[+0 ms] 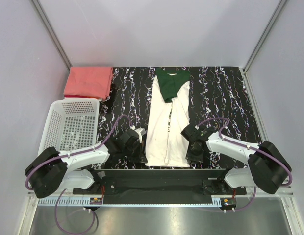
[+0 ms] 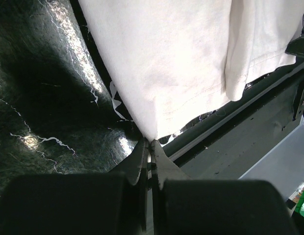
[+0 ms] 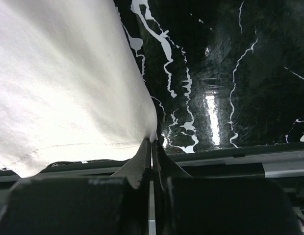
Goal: Fold and stack the t-shirts
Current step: Fold the tshirt
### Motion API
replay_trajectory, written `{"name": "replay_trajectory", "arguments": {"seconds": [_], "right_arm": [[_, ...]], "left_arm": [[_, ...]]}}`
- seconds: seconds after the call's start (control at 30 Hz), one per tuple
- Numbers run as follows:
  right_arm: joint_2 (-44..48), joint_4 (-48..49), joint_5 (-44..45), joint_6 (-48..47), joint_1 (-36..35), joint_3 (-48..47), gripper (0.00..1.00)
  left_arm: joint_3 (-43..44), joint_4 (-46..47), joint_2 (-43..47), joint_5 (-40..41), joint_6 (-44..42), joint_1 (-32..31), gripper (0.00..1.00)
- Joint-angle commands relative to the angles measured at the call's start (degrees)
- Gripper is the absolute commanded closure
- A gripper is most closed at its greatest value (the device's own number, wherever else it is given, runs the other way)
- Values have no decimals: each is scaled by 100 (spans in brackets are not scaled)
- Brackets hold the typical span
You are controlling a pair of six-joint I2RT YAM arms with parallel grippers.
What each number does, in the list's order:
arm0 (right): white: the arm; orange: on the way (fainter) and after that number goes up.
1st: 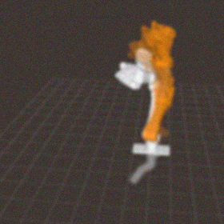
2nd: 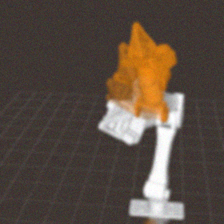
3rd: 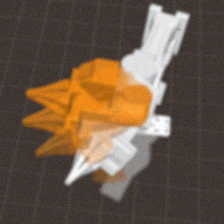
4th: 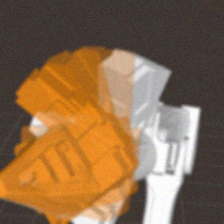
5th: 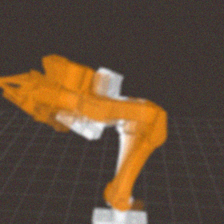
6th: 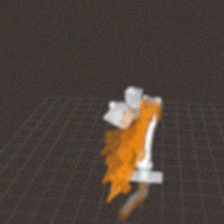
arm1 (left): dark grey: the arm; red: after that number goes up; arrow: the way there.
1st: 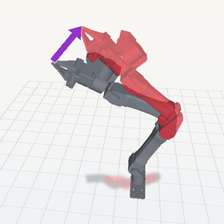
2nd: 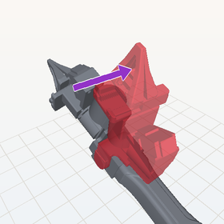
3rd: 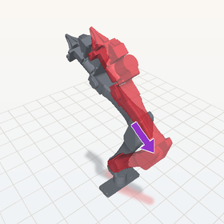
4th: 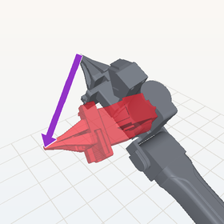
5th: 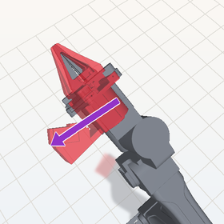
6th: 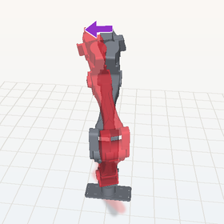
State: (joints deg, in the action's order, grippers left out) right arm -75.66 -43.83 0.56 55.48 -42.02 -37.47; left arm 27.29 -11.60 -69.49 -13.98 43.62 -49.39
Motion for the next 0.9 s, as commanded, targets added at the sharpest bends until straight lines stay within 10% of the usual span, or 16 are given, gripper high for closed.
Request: {"name": "replay_trajectory", "arguments": {"seconds": [0.0,0.3,0.87], "right_arm": [[16,-169,103,-90,-69,-190,100],[719,-310,269,-379,-61,-620,100],[-1248,41,963,-3165,1635,-2834,100]], "left_arm": [[277,87,85,-184,59,-1,100],[874,-45,-239,-88,95,87,100],[3949,-554,-3085,-579,-1082,1466,100]]}}
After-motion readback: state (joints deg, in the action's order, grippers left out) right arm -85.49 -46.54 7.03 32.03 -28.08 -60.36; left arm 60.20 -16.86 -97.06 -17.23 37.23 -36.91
